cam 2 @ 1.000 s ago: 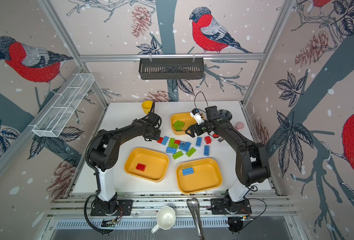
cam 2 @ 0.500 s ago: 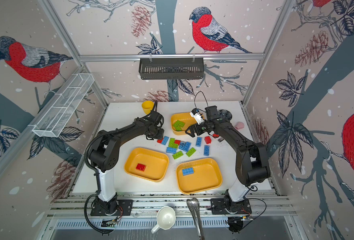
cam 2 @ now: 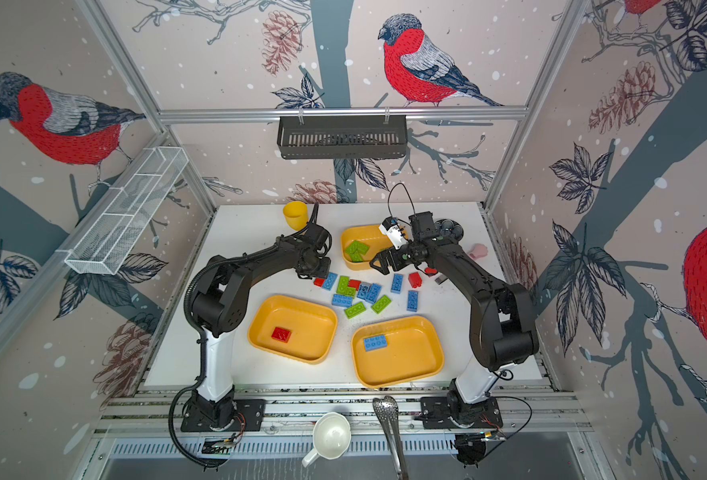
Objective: Sort the legos into containers by color
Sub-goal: 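Lower the left gripper onto the small red brick and grasp it, then carry the red brick to the tub holding red bricks and release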
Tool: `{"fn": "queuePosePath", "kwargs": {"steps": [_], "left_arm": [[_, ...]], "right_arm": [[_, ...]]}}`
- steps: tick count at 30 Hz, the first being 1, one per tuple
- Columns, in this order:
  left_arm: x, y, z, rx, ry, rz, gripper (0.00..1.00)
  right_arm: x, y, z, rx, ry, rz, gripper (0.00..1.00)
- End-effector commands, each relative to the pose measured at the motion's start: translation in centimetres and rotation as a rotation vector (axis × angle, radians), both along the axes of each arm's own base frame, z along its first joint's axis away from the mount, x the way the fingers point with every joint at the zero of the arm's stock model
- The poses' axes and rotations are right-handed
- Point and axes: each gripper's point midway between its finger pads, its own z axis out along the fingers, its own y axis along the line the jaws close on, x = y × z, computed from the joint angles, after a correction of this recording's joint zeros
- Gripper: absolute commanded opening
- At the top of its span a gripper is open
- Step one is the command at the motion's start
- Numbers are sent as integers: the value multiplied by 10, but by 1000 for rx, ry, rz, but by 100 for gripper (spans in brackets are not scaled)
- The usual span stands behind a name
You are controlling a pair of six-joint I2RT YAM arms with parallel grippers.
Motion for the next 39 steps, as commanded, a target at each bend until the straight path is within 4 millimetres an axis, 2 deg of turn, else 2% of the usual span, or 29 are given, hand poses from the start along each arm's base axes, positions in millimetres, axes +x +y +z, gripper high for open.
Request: {"fn": "queuePosePath", "kwargs": {"steps": [1, 6, 11, 17, 24, 32, 35, 39], "left_arm": [[-6, -4, -1, -2, 14, -12, 57], [-18, -3, -7, 11, 42, -22, 58], [-22, 3, -5, 27, 42, -30, 57], [-22, 4, -7, 29, 39, -30, 41], [-29, 4, -1, 11, 52, -33, 32], [-33, 18, 39, 8, 22, -9, 32], [-50, 27, 57, 4, 34, 5, 32], [-91, 44, 71, -16, 86, 38, 33]], "right_arm": [[5, 2, 5, 6, -21, 10, 99], [4, 3, 3, 4, -13, 13, 99], [3, 3, 2, 4, -13, 13, 99], [3, 6, 2, 7, -11, 17, 99], [2, 7, 5, 8, -14, 19, 99], [-8, 17, 16, 51, -3, 50, 99], [-19, 28, 22, 79, 6, 92, 99], [-39, 45, 30, 113, 10, 156, 99]]}}
